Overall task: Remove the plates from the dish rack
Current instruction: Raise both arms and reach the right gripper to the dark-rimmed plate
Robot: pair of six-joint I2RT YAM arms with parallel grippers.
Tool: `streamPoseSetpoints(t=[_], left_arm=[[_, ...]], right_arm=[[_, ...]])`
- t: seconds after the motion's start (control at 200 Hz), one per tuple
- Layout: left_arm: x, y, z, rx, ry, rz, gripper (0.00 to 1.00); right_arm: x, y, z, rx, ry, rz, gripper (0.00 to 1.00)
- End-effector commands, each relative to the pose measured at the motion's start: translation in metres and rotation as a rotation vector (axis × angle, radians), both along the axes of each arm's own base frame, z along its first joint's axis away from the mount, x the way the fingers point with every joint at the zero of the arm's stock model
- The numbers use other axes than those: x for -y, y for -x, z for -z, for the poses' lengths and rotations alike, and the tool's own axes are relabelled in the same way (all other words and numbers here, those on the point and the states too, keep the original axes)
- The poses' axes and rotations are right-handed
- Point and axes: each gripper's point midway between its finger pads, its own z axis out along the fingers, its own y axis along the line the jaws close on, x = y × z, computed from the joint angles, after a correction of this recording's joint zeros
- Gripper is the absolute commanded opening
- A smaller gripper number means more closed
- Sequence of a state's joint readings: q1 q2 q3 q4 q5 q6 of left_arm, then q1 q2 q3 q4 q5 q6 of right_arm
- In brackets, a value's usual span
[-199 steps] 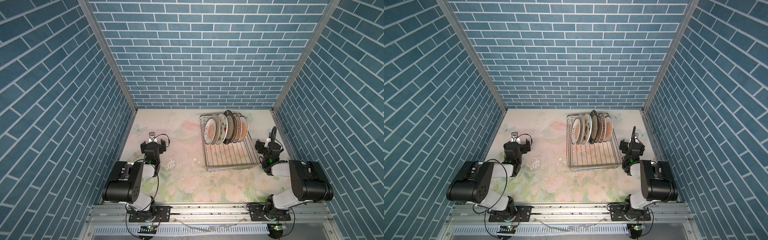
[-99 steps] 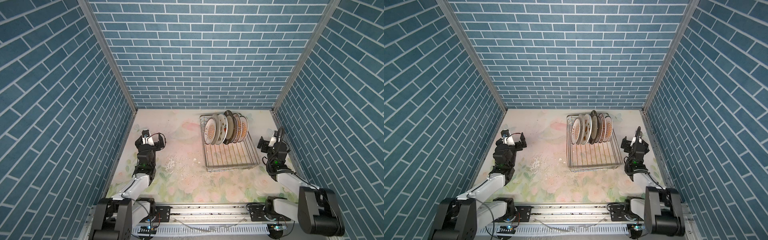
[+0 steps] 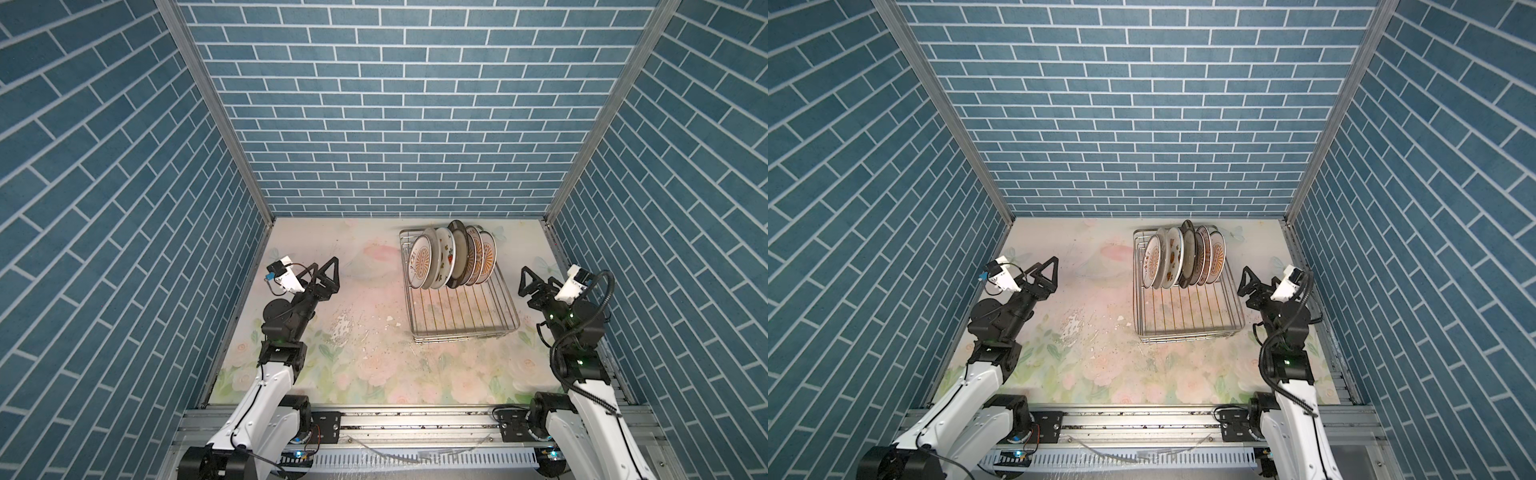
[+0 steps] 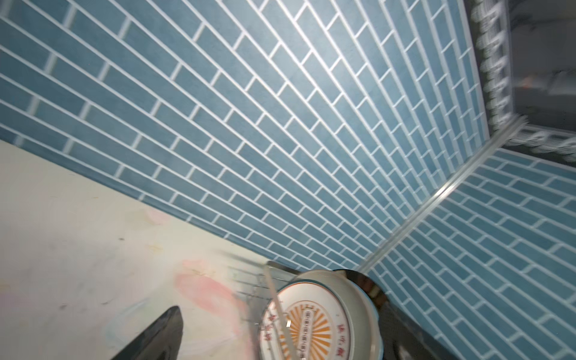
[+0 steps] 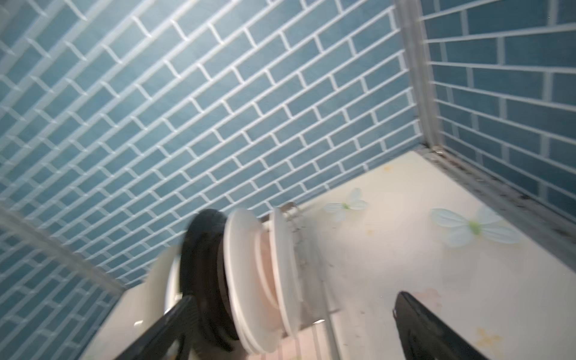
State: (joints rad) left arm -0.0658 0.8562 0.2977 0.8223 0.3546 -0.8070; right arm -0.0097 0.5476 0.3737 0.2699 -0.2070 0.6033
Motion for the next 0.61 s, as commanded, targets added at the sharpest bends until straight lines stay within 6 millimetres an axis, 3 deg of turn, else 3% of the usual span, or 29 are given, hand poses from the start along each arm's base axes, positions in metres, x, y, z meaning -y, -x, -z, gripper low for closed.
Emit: streamPoseSetpoints(t=[0.0, 0.08, 0.155, 0.355, 0.525, 0.6], left_arm=[[0.025, 0.023, -0.01, 0.017, 0.138, 0.198, 1.0], [0.028, 0.027, -0.006, 0.009, 0.154, 0.227, 1.0], [0.032, 0.032, -0.005, -0.004, 0.169, 0.256, 1.0], [0.073, 0.056, -0.018, 0.046, 0.07, 0.382, 1.0], [0.111, 0.068, -0.01, -0.003, -0.141, 0.378, 1.0], [0.123, 0.068, -0.011, -0.007, -0.17, 0.383, 1.0]], right_arm=[[-0.045, 0.028, -0.016, 0.052, -0.12, -0.284, 0.99], [-0.06, 0.036, -0.021, 0.053, -0.131, -0.385, 0.99], [-0.062, 0.035, -0.014, -0.005, -0.154, -0.4, 0.99], [-0.068, 0.021, -0.009, -0.075, -0.126, -0.424, 0.99], [-0.067, 0.006, -0.004, -0.158, -0.034, -0.339, 0.99], [-0.079, 0.002, -0.007, -0.184, 0.029, -0.352, 0.99]])
